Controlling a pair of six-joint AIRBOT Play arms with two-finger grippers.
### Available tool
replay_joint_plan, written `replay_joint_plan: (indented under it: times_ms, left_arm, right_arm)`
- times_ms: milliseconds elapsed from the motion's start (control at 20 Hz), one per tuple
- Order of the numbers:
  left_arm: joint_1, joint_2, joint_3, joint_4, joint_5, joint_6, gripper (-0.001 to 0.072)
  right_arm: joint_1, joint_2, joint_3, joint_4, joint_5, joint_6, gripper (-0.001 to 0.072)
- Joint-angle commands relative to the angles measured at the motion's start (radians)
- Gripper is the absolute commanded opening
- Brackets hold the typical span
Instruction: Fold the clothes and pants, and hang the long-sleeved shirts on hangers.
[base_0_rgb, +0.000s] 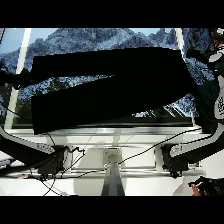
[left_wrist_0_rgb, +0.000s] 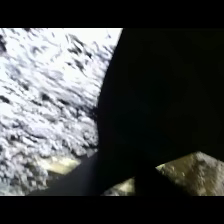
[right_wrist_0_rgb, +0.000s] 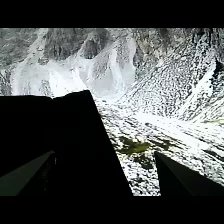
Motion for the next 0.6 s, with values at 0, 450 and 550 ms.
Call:
replay_joint_plan:
  times_ms: [0,450,550]
  left_arm:
    - [-0.006,-0.008,0.001,-0.064,0.067,0.002,0.0012]
    - [0.057,-0.007,0.31,-0.369,-0.304,0.127,0.001]
    - [0.077,-0.007,0.357,-0.431,-0.352,0.127,0.001]
  right_arm:
    - [0.0,0.0,0.0,0.0,0.026,0.0,0.0695]
    - [0.0,0.0,0.0,0.0,0.051,0.0,0.0694]
    - [0.0,0.002,0.0,0.0,0.07,0.001,0.0694]
